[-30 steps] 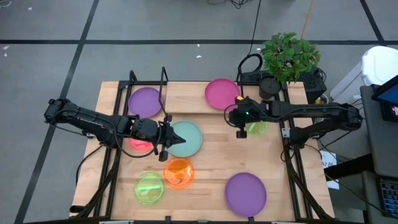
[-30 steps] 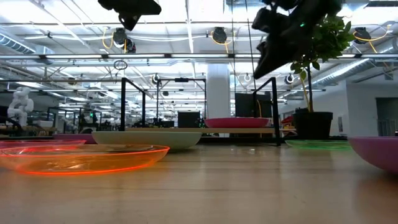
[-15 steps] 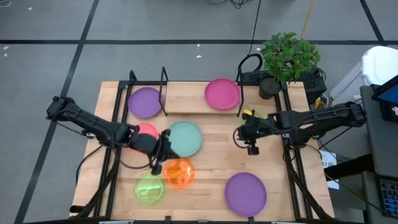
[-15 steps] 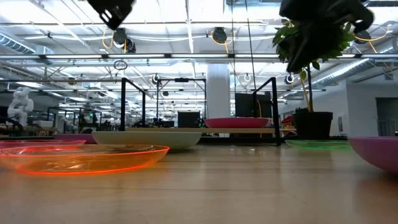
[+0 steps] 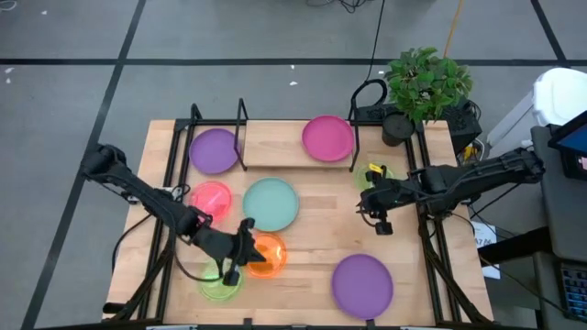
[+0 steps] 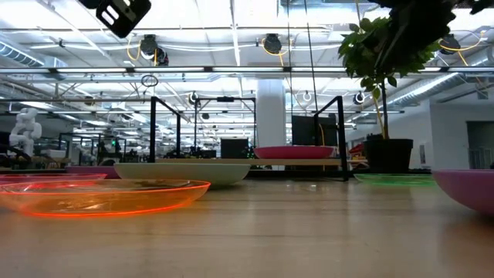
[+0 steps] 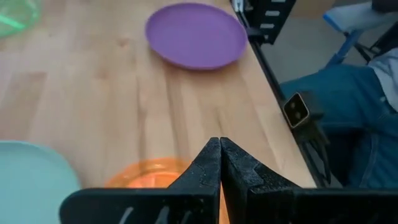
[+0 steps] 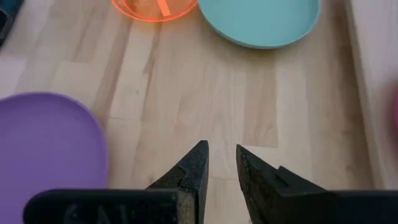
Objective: Place and stack plates onto a shelf
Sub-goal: Put the small orange plate on the shelf
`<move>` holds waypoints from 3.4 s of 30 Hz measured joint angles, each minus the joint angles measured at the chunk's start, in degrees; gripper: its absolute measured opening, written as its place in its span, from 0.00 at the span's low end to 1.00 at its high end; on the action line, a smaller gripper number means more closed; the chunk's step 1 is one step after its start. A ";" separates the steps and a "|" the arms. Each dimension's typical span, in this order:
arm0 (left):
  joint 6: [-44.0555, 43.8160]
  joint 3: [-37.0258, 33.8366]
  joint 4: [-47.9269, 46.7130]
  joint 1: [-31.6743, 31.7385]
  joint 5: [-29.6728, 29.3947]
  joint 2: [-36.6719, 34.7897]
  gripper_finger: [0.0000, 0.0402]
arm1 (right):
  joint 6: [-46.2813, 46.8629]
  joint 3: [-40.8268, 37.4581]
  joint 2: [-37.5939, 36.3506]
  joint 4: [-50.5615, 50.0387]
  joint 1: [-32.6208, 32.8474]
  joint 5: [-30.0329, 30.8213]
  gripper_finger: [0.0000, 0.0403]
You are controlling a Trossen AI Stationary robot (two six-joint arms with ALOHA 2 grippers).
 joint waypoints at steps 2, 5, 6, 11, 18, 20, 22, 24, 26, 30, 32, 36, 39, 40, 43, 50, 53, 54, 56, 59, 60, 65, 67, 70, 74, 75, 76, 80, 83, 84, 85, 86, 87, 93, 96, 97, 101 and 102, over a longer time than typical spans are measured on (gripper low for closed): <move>-0.32 -0.02 1.33 -1.15 -0.03 2.23 0.01 | 0.40 0.00 0.00 0.07 0.75 -0.02 0.17; -0.92 -0.02 4.23 -2.61 -0.10 5.42 0.01 | 0.60 0.00 0.13 0.36 1.60 0.13 0.17; -0.99 -0.02 4.43 -3.14 -0.35 6.29 0.01 | 0.60 0.00 0.15 0.73 1.76 0.34 0.17; -1.57 -0.02 4.41 -4.85 -2.82 10.68 0.10 | 0.23 0.02 0.19 0.92 2.02 3.03 0.17; -1.90 -0.02 4.65 -4.89 -4.61 15.43 0.32 | 1.03 0.02 0.19 0.92 2.00 3.06 0.17; -1.83 -0.02 4.67 -5.04 -4.27 16.51 0.37 | 1.45 0.02 0.19 0.91 2.00 3.06 0.17; -1.79 -0.02 4.66 -5.45 -4.22 17.35 0.41 | 1.46 0.02 0.19 0.88 2.00 3.06 0.17; -1.98 -0.02 4.66 -5.82 -4.17 18.18 0.43 | 1.46 0.02 0.19 0.88 2.00 3.05 0.17; -3.25 -0.02 4.15 -6.34 -4.13 18.90 0.44 | 1.46 0.02 0.19 0.85 2.00 3.04 0.17; -4.68 -0.02 3.69 -7.74 -3.72 20.25 0.44 | 1.26 0.02 0.22 0.75 2.00 3.04 0.17; -4.64 -0.02 3.07 -8.49 -3.60 20.80 0.44 | 1.14 0.02 0.22 0.79 2.00 3.04 0.17; -6.13 -0.02 -0.23 -9.37 -3.54 21.00 0.44 | 0.72 0.06 0.22 0.92 2.00 3.04 0.17; -7.16 -0.02 -2.46 -9.38 -3.98 21.00 0.44 | 0.15 0.06 0.22 1.26 2.00 3.04 0.17; -7.23 -0.03 -2.94 -9.38 -4.11 21.00 0.44 | -0.01 0.06 0.22 1.75 2.00 3.04 0.17; -6.60 -0.02 -4.86 -9.44 -4.24 21.01 0.44 | -0.82 0.06 0.22 2.83 2.00 3.04 0.17; -2.94 -0.04 -6.27 -10.00 -7.26 21.44 0.41 | -1.54 0.06 0.22 3.39 2.00 3.02 0.17; -1.36 -0.04 -6.35 -10.34 -7.90 21.44 0.35 | -1.51 0.06 0.22 3.35 2.00 3.02 0.17; -0.97 -0.04 -6.54 -10.52 -7.93 21.44 0.32 | -1.48 0.06 0.22 3.34 2.00 3.02 0.17; -0.70 -0.04 -7.04 -10.62 -7.91 21.59 0.28 | -1.46 0.06 0.22 3.33 2.00 3.01 0.17; -0.47 -0.03 -7.57 -10.62 -7.70 22.12 0.24 | -1.39 0.06 0.22 3.35 2.00 3.01 0.17; -0.27 0.00 -7.52 -10.62 -7.65 22.33 0.23 | -1.39 0.06 0.22 3.35 2.00 2.99 0.17; 1.63 0.11 -7.32 -10.79 -8.44 23.02 0.23 | -1.39 0.06 0.22 3.43 2.00 2.99 0.17; 2.90 0.11 -7.14 -11.33 -9.38 23.10 0.23 | -1.39 0.06 0.22 3.43 2.00 2.99 0.17; 4.18 0.05 -7.04 -12.18 -11.14 23.19 0.23 | -1.39 0.06 0.22 3.43 2.00 2.99 0.17; 4.37 0.02 -7.04 -12.61 -11.85 23.23 0.23 | -1.38 0.06 0.22 3.46 2.00 2.99 0.17; 4.37 0.02 -7.04 -12.61 -11.85 23.23 0.23 | -1.36 0.06 0.22 3.46 2.00 2.99 0.17; 4.35 0.02 -7.04 -12.61 -11.85 23.23 0.23 | -1.39 0.06 0.22 3.46 2.00 2.99 0.17; 4.24 0.02 -7.04 -12.43 -11.77 23.23 0.23 | -1.37 0.06 0.22 3.46 2.00 2.99 0.17; 4.42 0.02 -7.04 -12.33 -11.74 23.23 0.23 | -1.39 0.06 0.22 3.46 2.00 2.99 0.17; 4.42 0.01 -7.04 -12.33 -11.76 23.23 0.23 | -1.41 0.06 0.22 3.46 2.00 2.99 0.17; 4.42 0.00 -7.04 -12.33 -11.76 23.23 0.23 | -1.46 0.06 0.22 3.47 2.00 2.99 0.17; 4.41 0.00 -7.04 -12.33 -11.76 23.23 0.23 | -1.48 0.06 0.22 3.46 2.00 2.99 0.17; 4.27 0.00 -7.04 -12.33 -11.76 23.23 0.22 | -1.49 0.06 0.22 3.46 2.00 2.99 0.17; 4.24 0.00 -7.00 -12.33 -11.51 23.30 0.10 | -1.54 0.06 0.22 3.48 2.00 2.99 0.17; 4.48 -0.02 -7.04 -12.22 -12.11 23.32 0.02 | -1.54 0.06 0.22 3.48 2.00 2.99 0.17; 4.59 -0.02 -7.04 -12.22 -12.16 23.32 0.02 | -1.54 0.06 0.22 3.48 1.99 2.99 0.17; 4.60 -0.09 -6.24 -12.22 -12.36 23.34 0.02 | -1.54 0.06 0.22 3.48 2.00 2.99 0.17; 4.59 -0.11 -5.91 -12.22 -12.39 23.34 0.02 | -1.54 0.06 0.22 3.48 2.00 2.99 0.17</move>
